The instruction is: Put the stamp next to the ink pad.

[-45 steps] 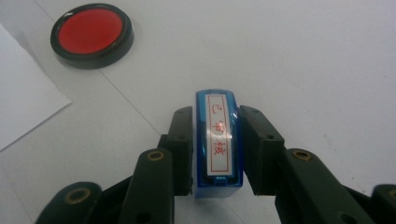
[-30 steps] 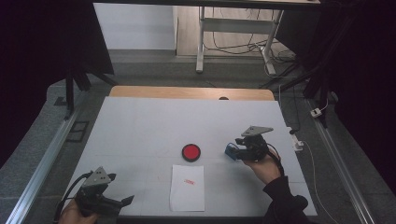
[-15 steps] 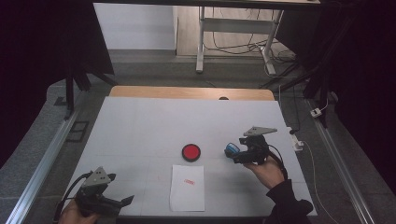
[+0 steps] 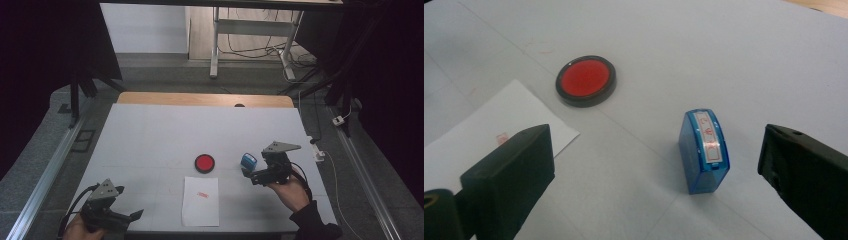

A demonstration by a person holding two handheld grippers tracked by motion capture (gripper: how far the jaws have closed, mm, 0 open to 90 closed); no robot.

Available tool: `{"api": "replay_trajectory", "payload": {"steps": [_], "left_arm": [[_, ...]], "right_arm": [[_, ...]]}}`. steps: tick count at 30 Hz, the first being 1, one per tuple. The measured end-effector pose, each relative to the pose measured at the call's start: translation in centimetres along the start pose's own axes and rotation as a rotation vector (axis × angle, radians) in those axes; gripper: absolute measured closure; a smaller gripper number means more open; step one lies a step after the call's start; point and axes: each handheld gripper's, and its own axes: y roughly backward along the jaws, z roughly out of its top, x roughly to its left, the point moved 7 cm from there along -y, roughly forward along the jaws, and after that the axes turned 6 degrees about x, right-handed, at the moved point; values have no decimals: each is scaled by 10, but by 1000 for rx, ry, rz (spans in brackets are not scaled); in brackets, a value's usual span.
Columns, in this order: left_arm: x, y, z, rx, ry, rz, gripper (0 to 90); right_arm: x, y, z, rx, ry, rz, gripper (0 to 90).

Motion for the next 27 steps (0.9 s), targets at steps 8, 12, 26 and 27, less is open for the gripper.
{"api": "replay_trajectory", "payload": {"steps": [8,12,26,27], "left_arm": [[0,0,0,-2,2,2,1],[0,0,0,0,2,3,1],[0,0,0,-1,3,2,1],[0,0,0,-1,5,2,1]], "right_arm": [[9,13,-9,-2,11,-19,0],[11,20,-13,-16,12,-24,0],[3,49,-40,-31,-53,-83,0],[3,51,-42,-35,-60,-89,0]]}}
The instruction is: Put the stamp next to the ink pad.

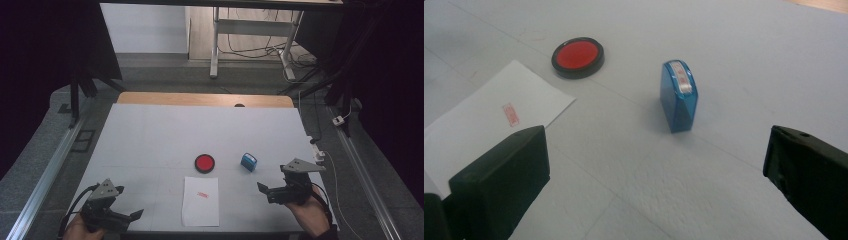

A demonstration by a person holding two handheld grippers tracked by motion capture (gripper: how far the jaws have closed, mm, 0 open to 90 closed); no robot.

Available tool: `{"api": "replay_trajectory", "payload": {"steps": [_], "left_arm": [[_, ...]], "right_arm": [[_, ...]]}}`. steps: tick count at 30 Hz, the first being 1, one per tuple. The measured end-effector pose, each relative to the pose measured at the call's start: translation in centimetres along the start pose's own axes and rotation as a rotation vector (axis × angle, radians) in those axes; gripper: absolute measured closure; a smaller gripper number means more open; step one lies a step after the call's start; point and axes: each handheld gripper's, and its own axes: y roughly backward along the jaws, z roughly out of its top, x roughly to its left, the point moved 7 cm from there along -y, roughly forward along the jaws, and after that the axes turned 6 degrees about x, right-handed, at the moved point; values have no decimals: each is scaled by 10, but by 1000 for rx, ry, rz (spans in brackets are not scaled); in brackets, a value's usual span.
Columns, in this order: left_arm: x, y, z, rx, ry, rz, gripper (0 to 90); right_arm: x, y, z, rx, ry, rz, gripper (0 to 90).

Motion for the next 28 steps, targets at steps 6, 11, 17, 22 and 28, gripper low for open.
{"api": "replay_trajectory", "payload": {"steps": [6,11,17,22,28], "left_arm": [[0,0,0,-4,5,-4,1],[0,0,0,-1,5,-4,0],[0,0,1,-2,8,-2,0],[1,0,0,-2,9,0,0],[1,-1,1,-2,8,-6,0]], "right_arm": [[-7,15,-13,-1,-30,-34,0],[-9,26,-28,7,-52,-46,0],[-12,35,-46,32,-83,-52,0],[-13,37,-57,65,-94,-59,0],[-11,35,-59,94,-65,-68,0]]}}
